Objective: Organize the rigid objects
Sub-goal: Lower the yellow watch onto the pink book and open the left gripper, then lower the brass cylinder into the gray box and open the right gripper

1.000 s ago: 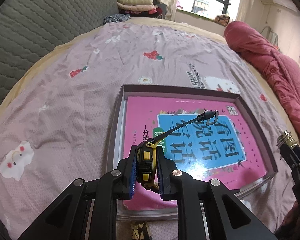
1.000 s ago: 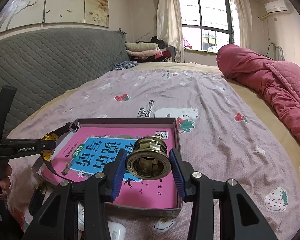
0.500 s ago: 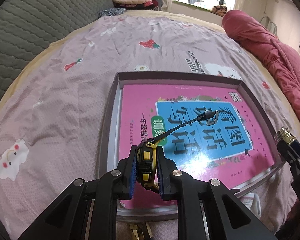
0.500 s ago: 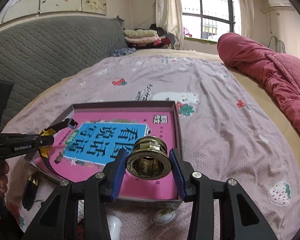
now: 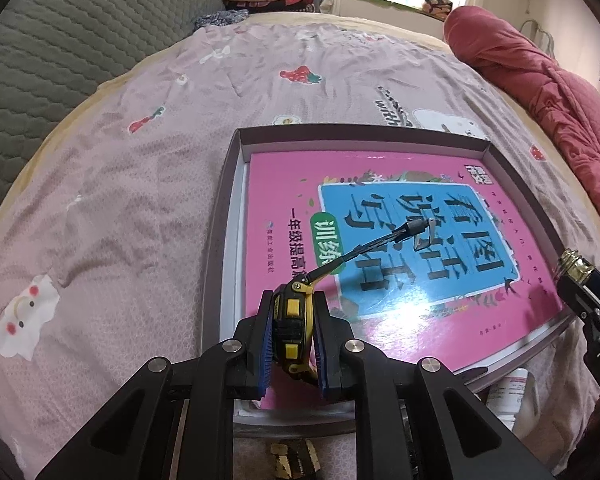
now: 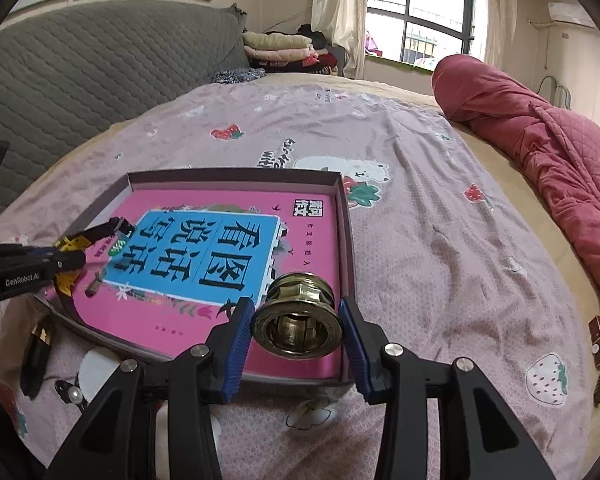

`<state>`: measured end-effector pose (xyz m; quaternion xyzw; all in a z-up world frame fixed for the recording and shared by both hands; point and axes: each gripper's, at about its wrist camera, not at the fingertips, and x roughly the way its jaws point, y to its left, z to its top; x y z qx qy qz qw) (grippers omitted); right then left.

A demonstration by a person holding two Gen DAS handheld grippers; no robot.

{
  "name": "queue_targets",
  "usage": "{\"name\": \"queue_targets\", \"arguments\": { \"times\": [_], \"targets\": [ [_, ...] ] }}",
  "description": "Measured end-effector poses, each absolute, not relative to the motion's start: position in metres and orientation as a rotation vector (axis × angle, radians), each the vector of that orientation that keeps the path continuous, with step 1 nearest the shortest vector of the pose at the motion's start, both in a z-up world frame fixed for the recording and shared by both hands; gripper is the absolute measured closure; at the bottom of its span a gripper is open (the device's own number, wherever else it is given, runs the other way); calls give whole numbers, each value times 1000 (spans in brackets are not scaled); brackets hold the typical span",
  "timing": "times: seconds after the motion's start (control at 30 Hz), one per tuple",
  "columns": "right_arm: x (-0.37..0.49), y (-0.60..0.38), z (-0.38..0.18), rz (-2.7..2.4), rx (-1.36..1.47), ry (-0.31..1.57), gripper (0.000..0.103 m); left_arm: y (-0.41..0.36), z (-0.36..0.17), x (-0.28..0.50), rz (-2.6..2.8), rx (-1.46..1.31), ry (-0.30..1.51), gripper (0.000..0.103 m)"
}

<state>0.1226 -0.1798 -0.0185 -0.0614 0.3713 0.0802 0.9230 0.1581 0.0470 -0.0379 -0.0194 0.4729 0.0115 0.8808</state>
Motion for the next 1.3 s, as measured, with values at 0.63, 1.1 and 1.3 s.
{"name": "queue_targets", "arguments": {
  "times": [0.63, 1.1, 1.3],
  "targets": [
    [123, -178, -27, 158, -151, 818, 59, 49, -38, 153, 8, -41, 1000, 84],
    [121, -180, -26, 170, -124, 826, 59, 55, -36, 145, -6, -51, 1005, 70],
    [121, -181, -26, 170, -125, 825, 59, 56, -33, 140, -10, -53, 999, 65]
  ]
}}
